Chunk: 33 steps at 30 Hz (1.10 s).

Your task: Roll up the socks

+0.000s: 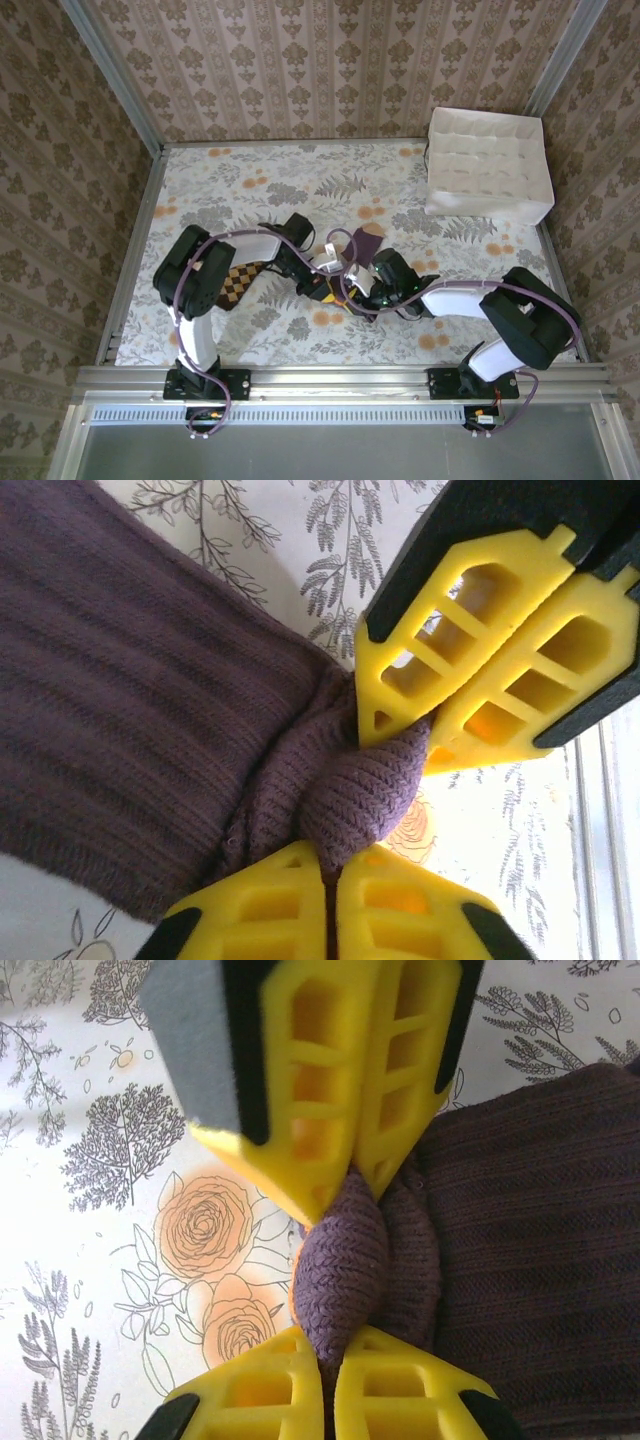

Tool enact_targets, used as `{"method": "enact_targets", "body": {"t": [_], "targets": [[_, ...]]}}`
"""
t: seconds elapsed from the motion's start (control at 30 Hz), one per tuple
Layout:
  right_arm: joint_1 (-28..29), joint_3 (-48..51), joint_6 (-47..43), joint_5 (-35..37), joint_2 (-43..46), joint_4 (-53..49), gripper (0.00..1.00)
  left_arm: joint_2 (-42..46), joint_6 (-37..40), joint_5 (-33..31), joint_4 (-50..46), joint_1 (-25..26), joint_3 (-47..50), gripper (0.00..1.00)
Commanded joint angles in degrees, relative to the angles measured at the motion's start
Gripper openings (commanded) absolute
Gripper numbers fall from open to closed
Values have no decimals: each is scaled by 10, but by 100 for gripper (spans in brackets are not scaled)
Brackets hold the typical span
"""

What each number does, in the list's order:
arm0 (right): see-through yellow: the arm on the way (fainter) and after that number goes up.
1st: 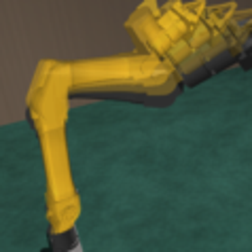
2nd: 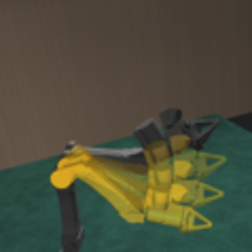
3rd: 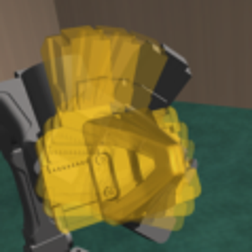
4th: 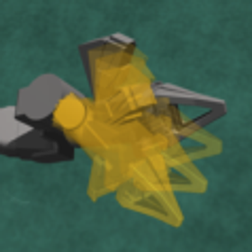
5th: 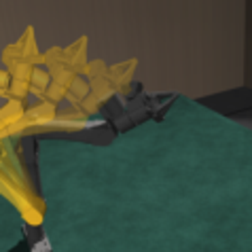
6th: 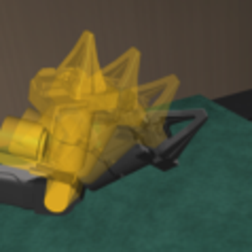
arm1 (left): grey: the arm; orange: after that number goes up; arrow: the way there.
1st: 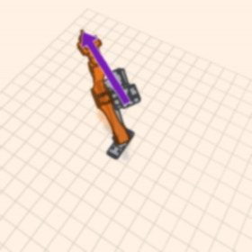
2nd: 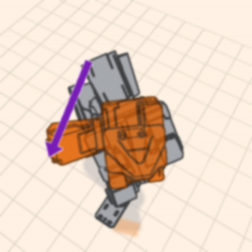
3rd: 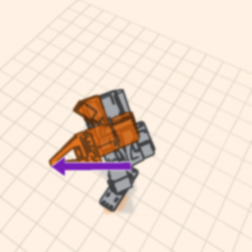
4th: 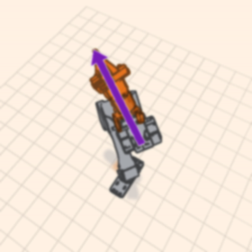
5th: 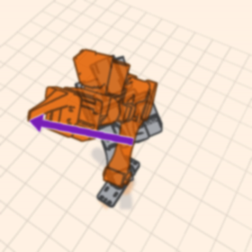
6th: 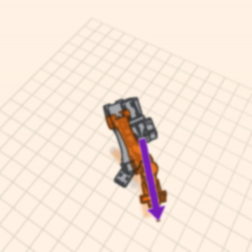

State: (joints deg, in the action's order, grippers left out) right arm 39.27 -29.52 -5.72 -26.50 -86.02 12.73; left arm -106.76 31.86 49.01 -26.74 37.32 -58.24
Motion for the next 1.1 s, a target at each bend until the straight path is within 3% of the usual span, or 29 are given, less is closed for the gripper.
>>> {"method": "enact_targets", "body": {"t": [0.0,0.23,0.43,0.67,1.07], "targets": [[-9,-23,61,-35,-11,-59,0,49,-13,-25,102,-1,56,12],[-82,-36,159,-80,-41,-78,0,161,-15,-48,273,-21,176,27],[-113,-94,175,-129,-103,-147,0,211,-18,-77,393,-31,231,36],[-122,-145,176,-136,-144,-221,0,203,8,-98,438,-19,233,42],[-135,-156,194,-145,-164,-241,0,112,12,-56,446,-11,198,46]]}}
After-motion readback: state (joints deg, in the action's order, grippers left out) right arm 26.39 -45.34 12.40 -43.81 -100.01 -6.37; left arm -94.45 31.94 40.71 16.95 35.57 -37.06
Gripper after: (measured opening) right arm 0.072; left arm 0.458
